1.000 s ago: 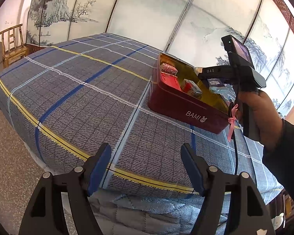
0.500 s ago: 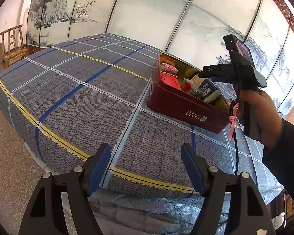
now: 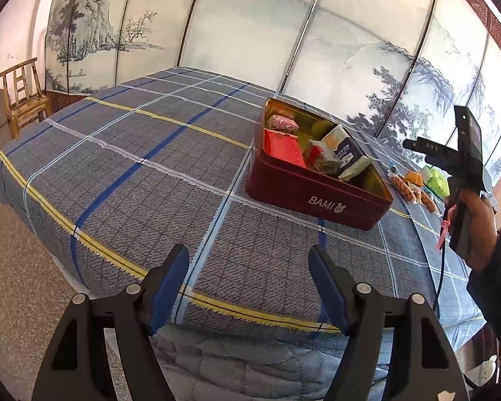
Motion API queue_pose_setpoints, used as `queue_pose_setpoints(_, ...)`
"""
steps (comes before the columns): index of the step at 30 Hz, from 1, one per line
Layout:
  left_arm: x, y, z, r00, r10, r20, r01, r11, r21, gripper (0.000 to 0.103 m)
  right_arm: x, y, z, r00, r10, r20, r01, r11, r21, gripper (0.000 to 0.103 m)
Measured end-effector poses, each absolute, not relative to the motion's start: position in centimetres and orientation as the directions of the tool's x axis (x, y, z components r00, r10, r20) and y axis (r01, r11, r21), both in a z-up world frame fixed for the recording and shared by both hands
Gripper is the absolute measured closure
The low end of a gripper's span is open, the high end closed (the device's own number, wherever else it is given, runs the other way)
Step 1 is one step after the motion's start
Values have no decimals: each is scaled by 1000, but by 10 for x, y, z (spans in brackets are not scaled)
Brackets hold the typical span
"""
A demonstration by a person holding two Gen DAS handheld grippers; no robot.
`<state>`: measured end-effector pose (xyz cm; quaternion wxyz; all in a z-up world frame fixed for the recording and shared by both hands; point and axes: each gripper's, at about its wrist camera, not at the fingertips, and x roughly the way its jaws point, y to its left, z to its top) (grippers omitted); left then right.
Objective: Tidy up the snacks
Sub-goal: 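Move the left tool to the clear bag of orange snacks and grasp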
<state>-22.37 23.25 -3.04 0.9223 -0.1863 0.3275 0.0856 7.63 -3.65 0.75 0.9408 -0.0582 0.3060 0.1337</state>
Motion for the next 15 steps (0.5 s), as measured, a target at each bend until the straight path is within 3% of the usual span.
queue_pose_setpoints(9, -152, 145, 13, 787, -152, -598, -17, 964, -266, 31, 94, -243, -24, 760, 7, -650, 38, 998, 55, 19)
queue_pose_setpoints(12, -117, 101, 26, 773, -245, -586, 97, 957, -272, 24, 92, -305, -39, 760, -5, -649, 132, 980, 147, 19)
queue_pose_setpoints(15, -77, 62, 26, 732, -298, -612, 144, 947, -288, 24, 91, -358, -51, 766, 44, -642, 204, 929, 308, 18)
